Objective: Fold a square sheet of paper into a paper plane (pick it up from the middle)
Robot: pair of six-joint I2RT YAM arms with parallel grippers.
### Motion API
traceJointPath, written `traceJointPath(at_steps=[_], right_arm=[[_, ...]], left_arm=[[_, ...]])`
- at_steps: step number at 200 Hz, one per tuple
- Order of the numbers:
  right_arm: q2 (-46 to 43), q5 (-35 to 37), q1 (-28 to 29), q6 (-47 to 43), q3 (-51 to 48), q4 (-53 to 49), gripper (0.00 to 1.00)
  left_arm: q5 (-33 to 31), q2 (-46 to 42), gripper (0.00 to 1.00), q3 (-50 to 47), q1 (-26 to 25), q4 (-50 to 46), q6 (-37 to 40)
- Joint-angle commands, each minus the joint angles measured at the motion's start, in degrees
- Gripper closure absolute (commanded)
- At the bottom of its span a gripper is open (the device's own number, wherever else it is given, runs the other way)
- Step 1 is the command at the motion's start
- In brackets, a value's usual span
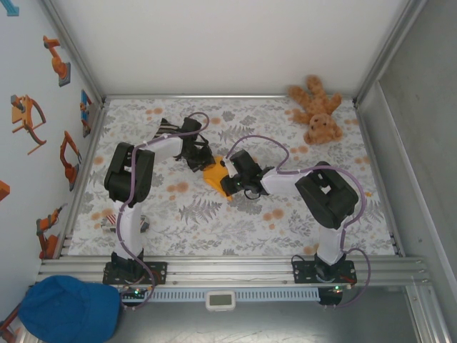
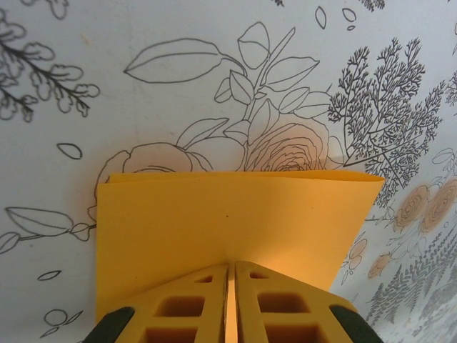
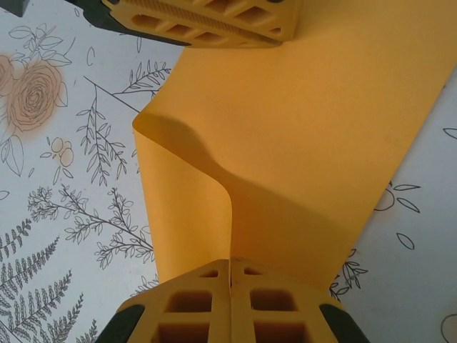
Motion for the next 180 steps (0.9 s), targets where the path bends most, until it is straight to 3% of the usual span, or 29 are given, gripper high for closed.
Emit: traceJointPath(at_steps=[1, 180], right_arm=[[0.9, 0.6, -0.3, 0.6, 1.5, -1.1, 1.00], [1.4, -0.7, -0.4, 1.0, 1.4, -2.0, 1.00]], left_arm=[[0.1, 2.3, 0.89, -0.6, -0.9, -2.8, 1.0], [0.1, 2.4, 0.90, -1.0, -1.1, -2.4, 0.7]])
